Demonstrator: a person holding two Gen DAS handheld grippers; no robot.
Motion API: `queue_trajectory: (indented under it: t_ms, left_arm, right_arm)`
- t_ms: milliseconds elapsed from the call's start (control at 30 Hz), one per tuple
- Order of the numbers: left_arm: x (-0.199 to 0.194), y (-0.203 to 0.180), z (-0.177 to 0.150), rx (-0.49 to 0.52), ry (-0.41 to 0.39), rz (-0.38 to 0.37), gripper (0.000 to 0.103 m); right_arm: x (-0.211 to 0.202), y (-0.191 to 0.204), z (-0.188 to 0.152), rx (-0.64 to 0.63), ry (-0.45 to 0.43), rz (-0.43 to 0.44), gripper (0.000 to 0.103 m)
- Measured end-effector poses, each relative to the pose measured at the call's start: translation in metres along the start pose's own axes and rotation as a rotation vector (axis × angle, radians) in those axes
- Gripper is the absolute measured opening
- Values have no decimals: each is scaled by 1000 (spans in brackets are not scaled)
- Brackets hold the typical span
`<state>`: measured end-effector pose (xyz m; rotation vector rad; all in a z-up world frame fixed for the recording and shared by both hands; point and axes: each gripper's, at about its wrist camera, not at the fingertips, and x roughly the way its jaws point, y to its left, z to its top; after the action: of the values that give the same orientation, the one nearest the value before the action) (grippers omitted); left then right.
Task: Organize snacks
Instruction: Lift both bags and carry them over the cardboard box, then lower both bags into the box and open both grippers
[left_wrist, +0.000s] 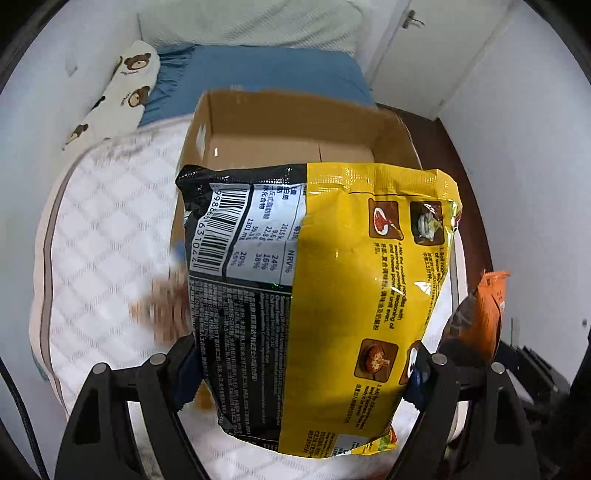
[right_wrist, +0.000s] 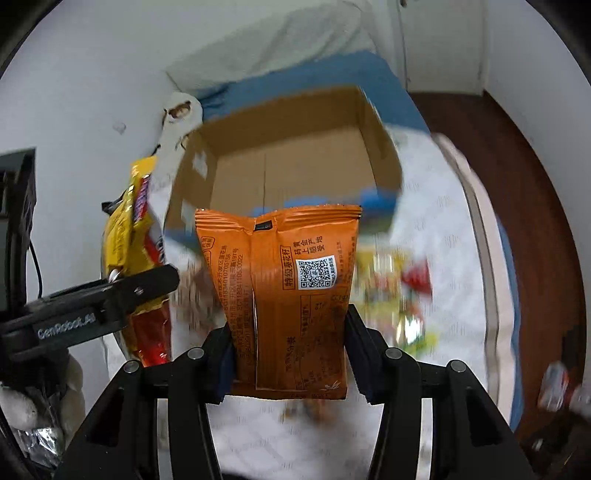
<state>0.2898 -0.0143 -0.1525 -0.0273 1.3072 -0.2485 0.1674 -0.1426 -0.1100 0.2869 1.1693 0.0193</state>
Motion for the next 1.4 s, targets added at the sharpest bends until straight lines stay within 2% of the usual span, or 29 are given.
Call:
queue_trajectory:
  t_ms: [100, 200, 367, 500, 633, 767, 800, 833, 867, 900, 1100, 1400]
  left_arm:
    - [26, -2, 58, -26, 18, 37, 84]
    - [59, 1, 99, -35, 55, 62, 84]
    - [123, 18, 148, -78, 159, 65, 84]
    - [162, 34, 173, -114, 200, 80, 84]
    - [188, 39, 190, -100, 229, 110, 84]
    - [203, 34, 200, -88, 246, 107, 84]
    - [206, 32, 202, -80, 247, 123, 88]
    - [209, 32, 204, -74, 247, 139, 88]
    - [211, 32, 205, -67, 243, 139, 88]
    - [211, 34, 205, -69, 241, 137, 88]
    - [201, 42, 201, -80, 207, 129, 88]
    - [142, 48, 174, -83, 83, 147, 88]
  right_arm:
    - [30, -2, 60, -26, 14, 8, 54]
    - [66, -4, 107, -52, 43, 5, 54]
    - [135, -14, 161, -65, 110, -4, 54]
    - [188, -20, 189, -82, 170, -27, 54]
    - [222, -23, 200, -103, 204, -45, 54]
    - [250, -22, 213, -113, 237, -47, 57]
    - [256, -23, 215, -111, 246, -48, 69]
    - [259, -20, 215, -115, 254, -54, 87]
    - [263, -21, 217, -118, 258, -61, 93]
    - [265, -20, 218, -120, 257, -68, 95]
    - [261, -20, 215, -125, 246, -93, 95]
    - [206, -14, 192, -104, 169, -110, 95]
